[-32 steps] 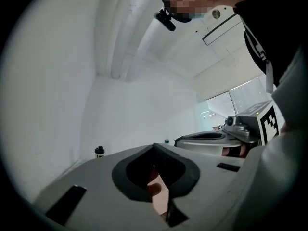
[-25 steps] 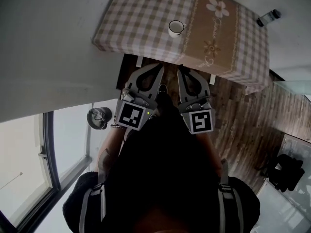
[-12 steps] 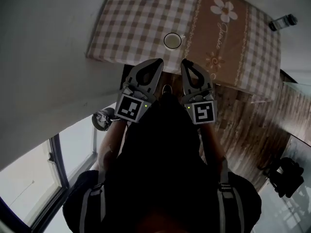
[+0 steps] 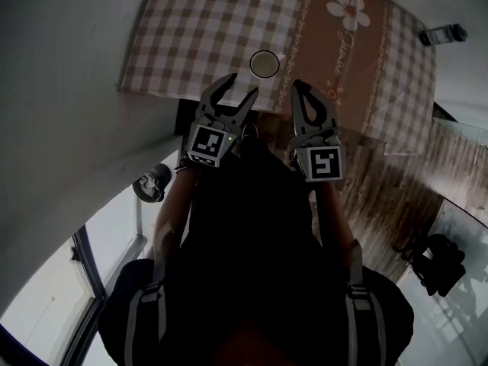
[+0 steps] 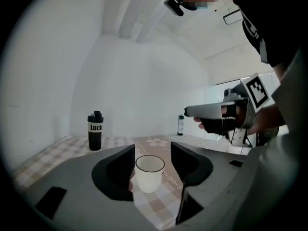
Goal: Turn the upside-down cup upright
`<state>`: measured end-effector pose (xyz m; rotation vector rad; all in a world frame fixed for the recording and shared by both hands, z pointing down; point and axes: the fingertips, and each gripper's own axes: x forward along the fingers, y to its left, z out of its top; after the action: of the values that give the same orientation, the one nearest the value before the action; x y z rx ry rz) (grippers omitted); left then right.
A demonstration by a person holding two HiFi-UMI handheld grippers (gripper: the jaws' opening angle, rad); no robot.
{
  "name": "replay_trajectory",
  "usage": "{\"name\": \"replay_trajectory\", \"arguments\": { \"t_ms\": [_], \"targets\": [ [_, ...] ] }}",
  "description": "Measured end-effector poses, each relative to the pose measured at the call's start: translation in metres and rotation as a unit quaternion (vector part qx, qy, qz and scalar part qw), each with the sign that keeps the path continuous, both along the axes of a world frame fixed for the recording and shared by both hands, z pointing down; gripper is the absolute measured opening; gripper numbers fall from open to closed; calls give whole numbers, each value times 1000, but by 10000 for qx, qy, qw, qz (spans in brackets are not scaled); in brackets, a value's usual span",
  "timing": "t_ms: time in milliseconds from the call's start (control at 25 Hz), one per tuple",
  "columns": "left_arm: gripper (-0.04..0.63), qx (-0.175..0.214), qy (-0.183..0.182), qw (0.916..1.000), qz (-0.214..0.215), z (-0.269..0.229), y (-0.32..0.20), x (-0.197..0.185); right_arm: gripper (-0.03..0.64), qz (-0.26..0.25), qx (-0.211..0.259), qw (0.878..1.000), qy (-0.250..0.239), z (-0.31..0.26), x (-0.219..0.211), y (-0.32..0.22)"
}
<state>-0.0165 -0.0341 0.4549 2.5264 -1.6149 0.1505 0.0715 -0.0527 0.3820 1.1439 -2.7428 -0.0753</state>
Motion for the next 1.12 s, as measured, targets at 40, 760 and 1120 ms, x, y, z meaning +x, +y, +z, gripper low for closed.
{"name": "replay_trajectory", "arguments": {
  "t_ms": [40,760,1120],
  "targets": [
    [259,-15,-41,10000,26,10,-4,-1,5,38,9,10000,15,-1,-1,-1],
    [524,-624,-243,9965,504,113,-55,19,5,504,-12,9980,387,8,10,6],
    [528,-662,-290,9954,627,113,-78,49,5,694,40,9969,379,7,27,11]
  ]
}}
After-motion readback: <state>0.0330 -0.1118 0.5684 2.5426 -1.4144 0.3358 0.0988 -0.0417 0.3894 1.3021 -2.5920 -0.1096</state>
